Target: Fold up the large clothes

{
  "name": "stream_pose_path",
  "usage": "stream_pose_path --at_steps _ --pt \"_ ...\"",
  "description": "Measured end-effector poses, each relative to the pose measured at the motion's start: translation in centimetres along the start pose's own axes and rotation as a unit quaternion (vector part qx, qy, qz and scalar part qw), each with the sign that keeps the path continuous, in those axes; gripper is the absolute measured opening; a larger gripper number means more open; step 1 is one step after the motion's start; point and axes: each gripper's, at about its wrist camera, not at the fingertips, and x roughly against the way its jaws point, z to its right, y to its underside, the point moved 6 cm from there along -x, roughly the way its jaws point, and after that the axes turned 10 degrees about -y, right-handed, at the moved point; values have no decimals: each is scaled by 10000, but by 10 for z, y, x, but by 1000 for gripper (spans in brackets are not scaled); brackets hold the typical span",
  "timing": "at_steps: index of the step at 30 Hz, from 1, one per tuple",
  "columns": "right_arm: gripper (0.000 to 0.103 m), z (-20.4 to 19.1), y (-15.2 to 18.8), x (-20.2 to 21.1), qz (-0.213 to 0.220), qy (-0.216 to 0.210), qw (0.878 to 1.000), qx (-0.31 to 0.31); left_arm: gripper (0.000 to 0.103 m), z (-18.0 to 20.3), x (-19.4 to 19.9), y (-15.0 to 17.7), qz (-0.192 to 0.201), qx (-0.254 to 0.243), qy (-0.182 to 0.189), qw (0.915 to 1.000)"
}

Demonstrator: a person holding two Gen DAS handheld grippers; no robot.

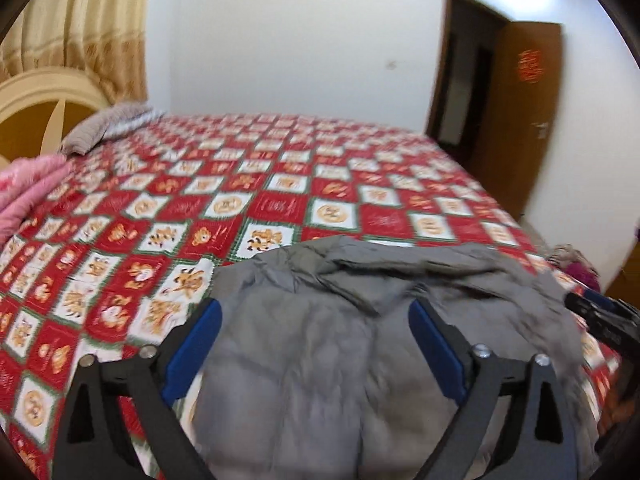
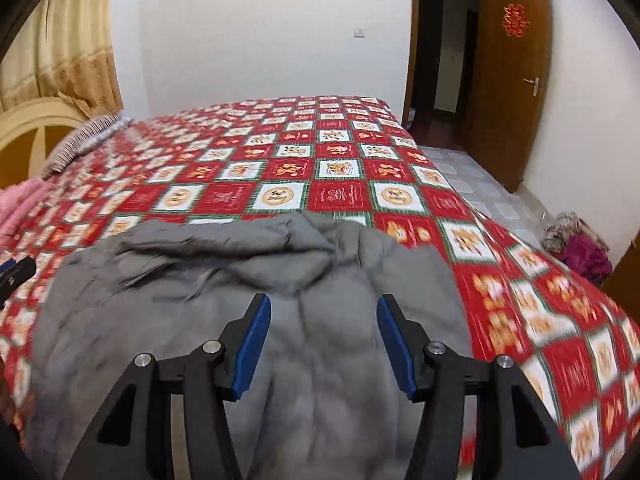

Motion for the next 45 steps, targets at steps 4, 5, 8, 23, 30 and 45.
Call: stream_pose_path --at_steps 4,5,8,23,30,45 --pt "60 -8 29 55 107 -40 9999 -52 102 -8 57 27 207 -222 205 9993" --pt "63 -12 35 68 155 -82 9998 -8 102 -10 65 33 200 -256 232 9992" --pt "65 -20 55 100 228 -159 9996 52 103 -17 88 57 86 -312 385 9987" --pt "65 -23 93 269 1949 -1151 9731 -426 103 -44 179 120 261 -360 774 9960" --pt "65 -20 105 329 1077 -2219 9662 -743 103 -71 231 102 643 -399 957 9925" --pt "82 10 221 361 -706 -964 9922 359 103 -93 185 151 -645 -622 591 9942"
